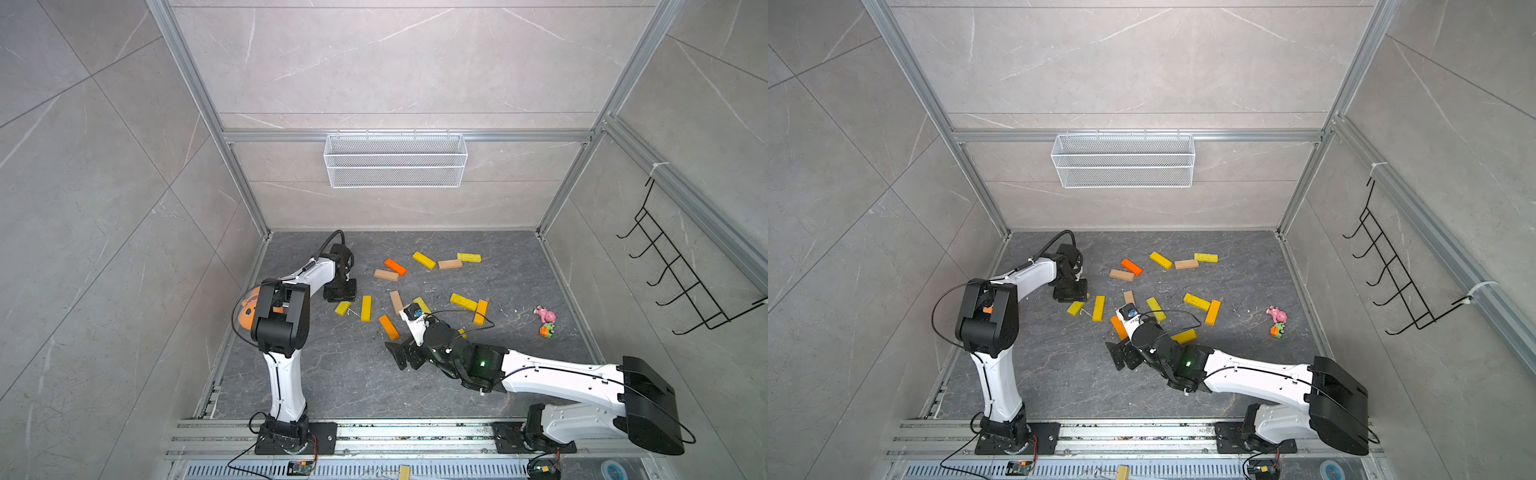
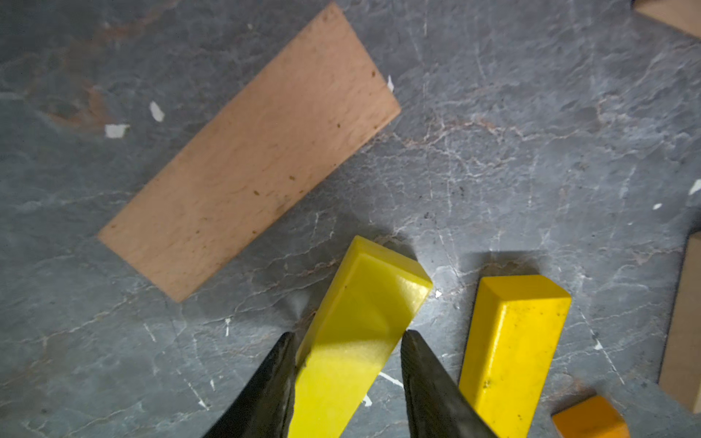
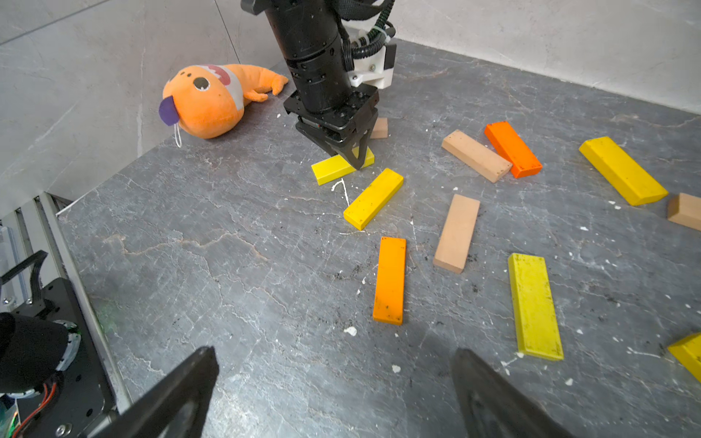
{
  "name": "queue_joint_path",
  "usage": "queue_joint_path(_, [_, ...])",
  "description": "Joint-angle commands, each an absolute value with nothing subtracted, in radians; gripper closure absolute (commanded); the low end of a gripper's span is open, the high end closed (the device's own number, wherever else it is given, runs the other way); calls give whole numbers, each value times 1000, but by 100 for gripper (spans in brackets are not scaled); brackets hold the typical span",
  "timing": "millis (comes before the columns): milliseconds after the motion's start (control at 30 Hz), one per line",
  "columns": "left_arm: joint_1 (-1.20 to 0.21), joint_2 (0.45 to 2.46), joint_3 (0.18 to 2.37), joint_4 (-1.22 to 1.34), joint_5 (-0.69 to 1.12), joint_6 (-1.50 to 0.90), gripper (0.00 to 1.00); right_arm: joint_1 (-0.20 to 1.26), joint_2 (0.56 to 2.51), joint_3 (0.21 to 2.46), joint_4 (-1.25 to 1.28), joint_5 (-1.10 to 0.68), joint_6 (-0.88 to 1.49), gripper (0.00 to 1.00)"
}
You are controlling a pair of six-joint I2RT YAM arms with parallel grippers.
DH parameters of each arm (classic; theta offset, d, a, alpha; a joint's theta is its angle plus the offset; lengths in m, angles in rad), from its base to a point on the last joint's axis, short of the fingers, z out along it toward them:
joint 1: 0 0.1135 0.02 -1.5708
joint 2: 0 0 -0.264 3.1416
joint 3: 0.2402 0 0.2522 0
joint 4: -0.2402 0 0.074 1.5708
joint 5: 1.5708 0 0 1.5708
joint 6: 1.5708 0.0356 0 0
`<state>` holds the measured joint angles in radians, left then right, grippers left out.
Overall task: Assemble the number 8 with building blocks
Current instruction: Pick up the building block from the center of the board.
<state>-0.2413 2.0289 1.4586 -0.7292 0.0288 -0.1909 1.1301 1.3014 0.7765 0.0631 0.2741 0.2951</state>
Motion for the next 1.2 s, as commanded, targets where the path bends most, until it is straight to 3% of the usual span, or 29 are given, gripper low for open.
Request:
queue_joint_path(0, [-236,2041,1479,-762,31,-173,53,1137,1273,756,63,291,306,1])
queue_joint_path(200, [-236,2055,1482,-761,35,-169,55,1137,1264,747,63,298,309,1])
queue_joint_path(333, [-238,2048,1485,-762,20,-163,62,1137,1257,739,64,301,310,1])
queue_joint_path(433, [-237,2035,1503,-769,8,-140,73,1136,1247,738,63,302,310,1])
queue_joint_path(700, [-260,2000,1588,-816,69,-24,72,1137,1191,726,45,309,309,1])
queue_joint_path(1167, [-418,2047,1748,-980,119,375,80,1137,1057,693,-71,392,303,1])
